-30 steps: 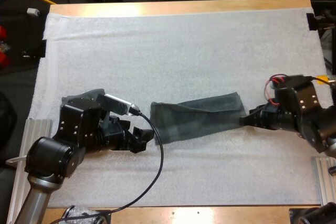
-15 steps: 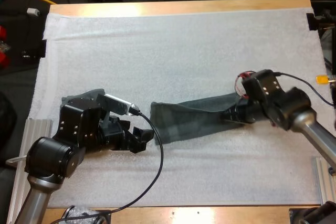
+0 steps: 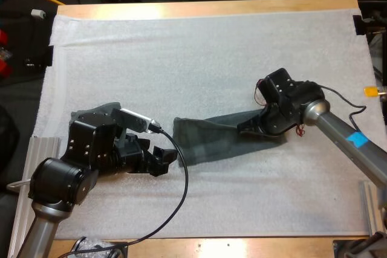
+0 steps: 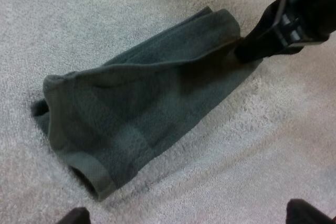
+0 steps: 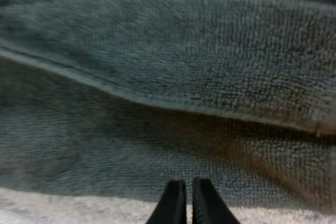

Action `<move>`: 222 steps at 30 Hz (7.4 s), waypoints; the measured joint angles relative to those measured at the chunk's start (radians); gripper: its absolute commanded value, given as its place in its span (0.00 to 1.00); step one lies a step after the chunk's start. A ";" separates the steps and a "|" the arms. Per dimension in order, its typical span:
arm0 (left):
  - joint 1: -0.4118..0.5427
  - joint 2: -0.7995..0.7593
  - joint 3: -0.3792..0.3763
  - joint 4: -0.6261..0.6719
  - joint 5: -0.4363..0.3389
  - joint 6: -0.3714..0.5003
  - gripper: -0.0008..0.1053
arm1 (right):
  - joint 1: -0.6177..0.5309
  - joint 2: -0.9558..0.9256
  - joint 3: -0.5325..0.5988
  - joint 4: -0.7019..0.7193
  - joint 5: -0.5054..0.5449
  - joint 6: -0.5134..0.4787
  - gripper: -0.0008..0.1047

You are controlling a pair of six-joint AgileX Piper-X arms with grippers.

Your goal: Pick towel from pile, fold and stack

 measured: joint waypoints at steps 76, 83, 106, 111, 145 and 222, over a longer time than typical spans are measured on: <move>0.000 -0.109 0.010 0.031 0.023 -0.261 0.66 | -0.501 -0.134 -0.063 0.057 -0.373 -0.161 0.58; 0.000 -0.109 0.023 0.079 0.023 -0.265 0.66 | -0.502 -0.028 0.006 0.028 -0.456 -0.213 0.58; 0.000 -0.109 0.023 0.079 0.023 -0.268 0.66 | -0.474 0.225 0.024 0.007 -0.552 -0.246 0.58; 0.000 -0.109 0.023 0.079 0.023 -0.268 0.66 | -0.439 0.232 0.035 0.002 -0.575 -0.246 0.58; 0.000 -0.109 0.023 0.079 0.023 -0.268 0.66 | -0.408 -0.012 0.106 0.260 0.123 -0.298 0.01; 0.000 -0.109 0.023 0.107 0.029 -0.191 0.66 | 0.258 0.007 0.108 -0.255 -0.303 0.309 0.61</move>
